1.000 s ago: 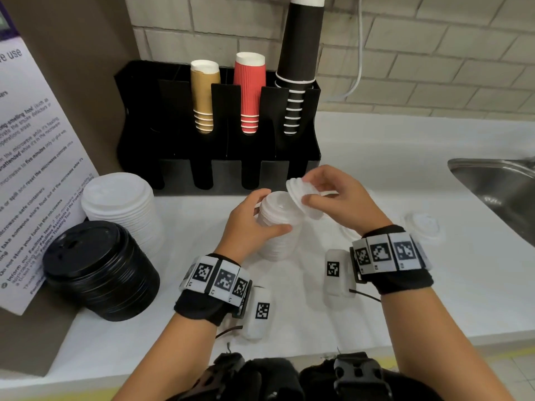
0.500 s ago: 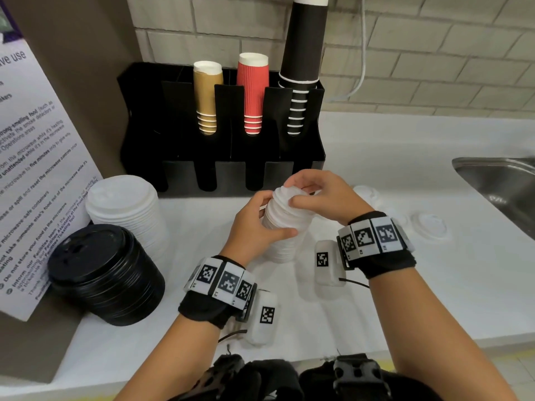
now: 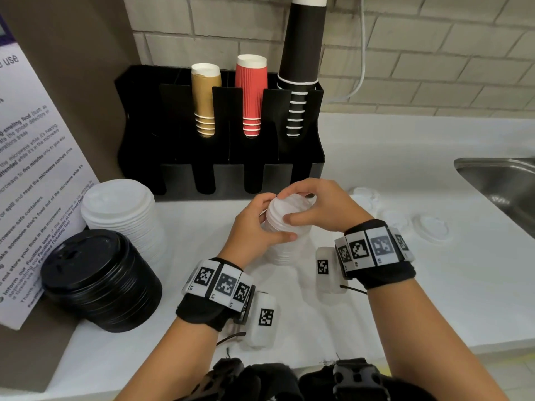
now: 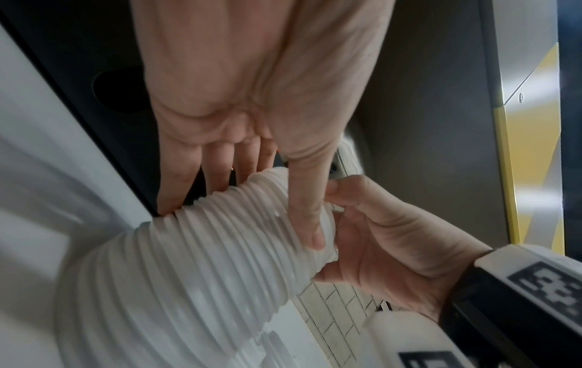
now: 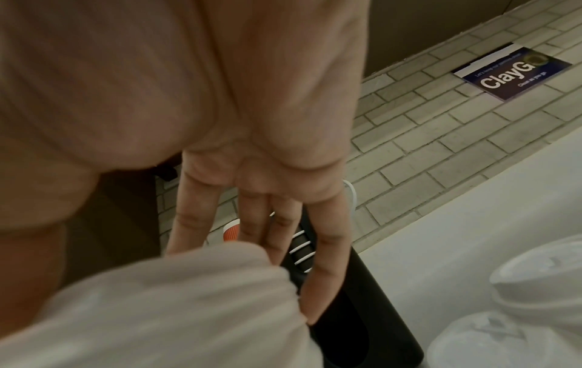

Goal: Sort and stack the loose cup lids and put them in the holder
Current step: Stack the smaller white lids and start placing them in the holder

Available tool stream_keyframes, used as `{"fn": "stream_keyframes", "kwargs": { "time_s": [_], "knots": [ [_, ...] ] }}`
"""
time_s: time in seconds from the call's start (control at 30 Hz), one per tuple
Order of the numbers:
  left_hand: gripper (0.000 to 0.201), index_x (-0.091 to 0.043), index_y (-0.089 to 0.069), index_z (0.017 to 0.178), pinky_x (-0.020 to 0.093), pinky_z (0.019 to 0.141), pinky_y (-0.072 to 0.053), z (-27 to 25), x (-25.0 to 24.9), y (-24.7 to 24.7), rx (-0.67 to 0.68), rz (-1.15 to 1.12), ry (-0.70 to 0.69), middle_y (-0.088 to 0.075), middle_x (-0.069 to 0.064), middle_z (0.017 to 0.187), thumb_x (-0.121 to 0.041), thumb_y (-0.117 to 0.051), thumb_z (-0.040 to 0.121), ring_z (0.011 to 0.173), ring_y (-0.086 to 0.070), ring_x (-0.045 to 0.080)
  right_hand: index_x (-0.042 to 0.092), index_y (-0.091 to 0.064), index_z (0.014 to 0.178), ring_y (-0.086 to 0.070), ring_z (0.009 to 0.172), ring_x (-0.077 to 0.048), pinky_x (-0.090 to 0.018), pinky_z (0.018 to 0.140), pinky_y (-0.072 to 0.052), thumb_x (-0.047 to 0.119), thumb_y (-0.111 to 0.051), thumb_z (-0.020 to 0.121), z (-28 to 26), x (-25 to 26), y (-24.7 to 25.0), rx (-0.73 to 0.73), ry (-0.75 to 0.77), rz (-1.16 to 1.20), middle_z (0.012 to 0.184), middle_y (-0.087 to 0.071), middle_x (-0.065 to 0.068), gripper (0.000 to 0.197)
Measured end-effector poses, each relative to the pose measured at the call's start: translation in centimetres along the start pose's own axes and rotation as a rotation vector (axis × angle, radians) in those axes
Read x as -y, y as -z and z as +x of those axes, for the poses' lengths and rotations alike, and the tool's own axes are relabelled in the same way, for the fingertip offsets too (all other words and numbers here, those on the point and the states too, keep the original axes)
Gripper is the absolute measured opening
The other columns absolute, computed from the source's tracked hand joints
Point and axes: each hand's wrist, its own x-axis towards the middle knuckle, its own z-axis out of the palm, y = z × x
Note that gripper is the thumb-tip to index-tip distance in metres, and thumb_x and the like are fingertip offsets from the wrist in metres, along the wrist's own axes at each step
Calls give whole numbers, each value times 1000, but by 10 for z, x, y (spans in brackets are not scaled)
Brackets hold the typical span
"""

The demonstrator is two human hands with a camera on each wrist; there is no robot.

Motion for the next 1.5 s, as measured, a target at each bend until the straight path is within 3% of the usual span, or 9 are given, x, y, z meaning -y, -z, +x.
{"fn": "stream_keyframes", "kwargs": {
  "time_s": [0.23, 0.37, 0.57, 0.83, 0.97, 1.07, 1.23, 1.33, 1.5],
  "knots": [
    [83, -21, -47, 134, 39, 107, -43, 0, -4, -2, 25, 26, 21, -53, -5, 134, -13, -90, 63, 129, -48, 15, 38, -55, 124, -46, 113, -6, -25, 95, -43, 30, -79, 75, -12, -15, 7, 15, -47, 116, 125, -47, 7, 55],
    [79, -31, -46, 139, 37, 99, -46, 1, -13, 3, -63, 42, 123, -48, -11, 132, -48, -80, 69, 121, -48, 12, 34, -56, 125, -57, 110, -9, -35, 94, -51, 39, -57, 93, -21, -20, 6, -65, -225, 341, 127, -54, 5, 33],
    [35, -20, -59, 126, 21, 64, -55, 5, -20, -4, -107, -142, 238, -55, 1, 96, -22, -66, 91, 90, -60, 15, 31, -58, 122, -59, 107, -20, -40, 89, -55, 31, -68, 86, -26, -19, -3, -30, -198, 293, 125, -54, 1, 37],
    [34, -46, -61, 107, 26, 72, -56, 0, -23, -16, -7, -133, 187, -54, 0, 102, -17, -61, 89, 98, -60, 18, 35, -58, 115, -53, 103, -17, -17, 84, -43, 27, -81, 74, -33, -23, 6, -65, -138, 143, 119, -46, -2, 48],
    [42, -37, -58, 116, 40, 88, -53, 0, -24, -17, -46, 66, 141, -50, -1, 118, -30, -76, 79, 105, -55, 19, 40, -56, 117, -55, 100, -11, -16, 79, -47, 29, -75, 80, -30, -29, 19, 0, -121, 183, 116, -49, 3, 43],
    [45, -33, -56, 119, 31, 85, -45, 3, -25, -17, -68, 137, 103, -48, -3, 126, -30, -77, 79, 102, -51, 14, 34, -59, 115, -57, 96, -15, -20, 72, -46, 23, -62, 90, -15, -52, 44, -167, -270, 227, 116, -54, -1, 27],
    [51, -40, -50, 130, 30, 92, -36, 7, -26, -22, -8, 131, 59, -48, -11, 130, -22, -68, 86, 117, -45, 13, 27, -46, 138, -45, 126, -33, -38, 104, -39, 26, -58, 90, 13, -100, 61, -24, -590, -349, 140, -46, -13, 50],
    [45, -39, -54, 126, 24, 87, -37, 7, -23, -24, 11, 123, 44, -51, -14, 126, -22, -67, 86, 116, -47, 11, 26, -47, 138, -49, 124, -28, -29, 94, -39, 24, -66, 86, 17, -107, 55, 80, -620, -368, 139, -49, -9, 56],
    [60, -29, -55, 124, 9, 83, -36, 5, -16, -26, -6, 165, -48, -53, -11, 127, -23, -84, 72, 110, -47, 6, 27, -49, 131, -56, 104, -29, -30, 77, -41, 27, -70, 82, 16, -105, 58, 122, -599, -430, 128, -52, -13, 53]
  ]
}}
